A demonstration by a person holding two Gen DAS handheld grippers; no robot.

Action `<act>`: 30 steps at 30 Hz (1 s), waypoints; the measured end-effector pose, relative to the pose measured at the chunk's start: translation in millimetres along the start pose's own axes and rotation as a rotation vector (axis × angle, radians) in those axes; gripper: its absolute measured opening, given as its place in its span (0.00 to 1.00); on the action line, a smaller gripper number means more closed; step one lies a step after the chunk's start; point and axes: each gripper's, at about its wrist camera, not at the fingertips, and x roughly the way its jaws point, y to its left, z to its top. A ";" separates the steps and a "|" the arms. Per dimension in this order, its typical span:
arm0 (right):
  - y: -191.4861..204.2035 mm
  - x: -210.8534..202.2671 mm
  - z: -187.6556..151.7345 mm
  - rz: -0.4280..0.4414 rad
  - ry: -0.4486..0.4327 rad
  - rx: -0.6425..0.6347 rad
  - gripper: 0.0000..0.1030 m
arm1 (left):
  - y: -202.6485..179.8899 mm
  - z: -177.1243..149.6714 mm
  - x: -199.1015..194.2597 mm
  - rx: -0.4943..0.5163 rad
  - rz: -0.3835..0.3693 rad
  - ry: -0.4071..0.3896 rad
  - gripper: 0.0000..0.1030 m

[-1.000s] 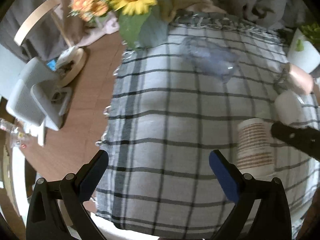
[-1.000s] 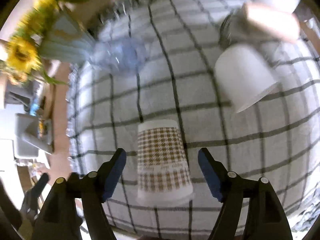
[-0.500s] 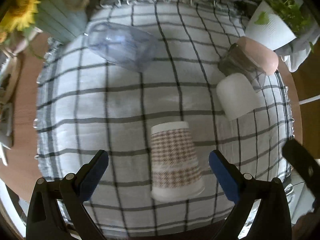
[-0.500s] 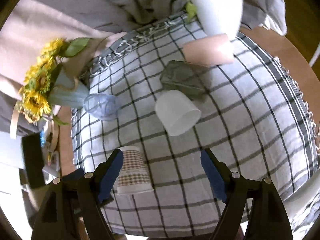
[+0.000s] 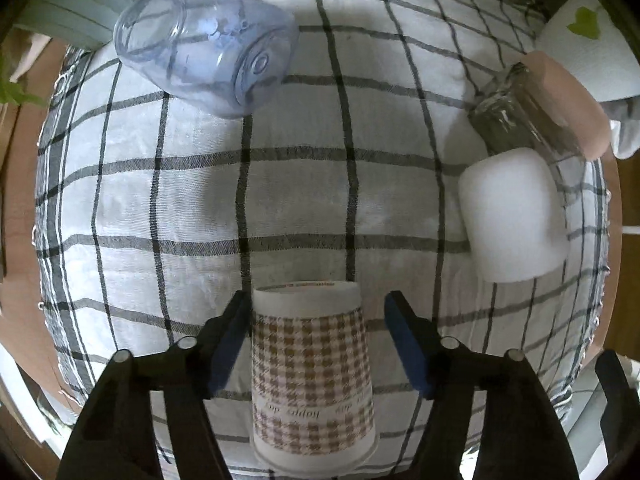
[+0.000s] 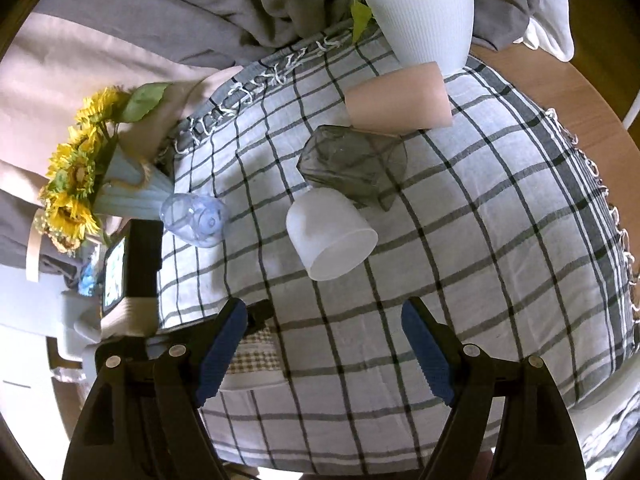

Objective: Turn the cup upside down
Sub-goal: 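Close the left tool on the cup while the right tool opens and releases it, then rotate the held cup with the left tool so its rim faces down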

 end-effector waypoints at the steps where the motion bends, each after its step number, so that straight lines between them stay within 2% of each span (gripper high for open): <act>1: -1.1 0.3 0.0 0.000 0.002 -0.001 0.78 | -0.3 -0.6 0.5 -0.002 0.011 -0.002 0.57; 3: -2.6 2.0 0.4 -0.005 0.008 -0.013 0.78 | -1.6 -3.3 -1.8 0.004 0.036 -0.019 0.52; 7: -4.8 2.0 1.1 -0.004 0.018 -0.029 0.78 | -1.6 -10.7 -16.9 -0.002 0.041 -0.073 0.52; 15: -4.3 -6.7 5.3 0.023 0.006 -0.070 0.78 | 0.5 -30.0 -63.7 -0.021 0.051 -0.259 0.52; 17: -3.4 -9.1 6.5 0.025 0.001 -0.082 0.78 | 2.2 -39.3 -64.7 -0.017 0.047 -0.292 0.52; 23: -2.3 -10.5 7.4 0.021 0.000 -0.114 0.78 | -0.3 -49.0 -68.0 0.003 0.058 -0.331 0.52; 30: -3.4 -10.5 2.0 0.007 0.008 -0.144 0.78 | -1.0 -67.2 -62.5 -0.019 0.015 -0.338 0.52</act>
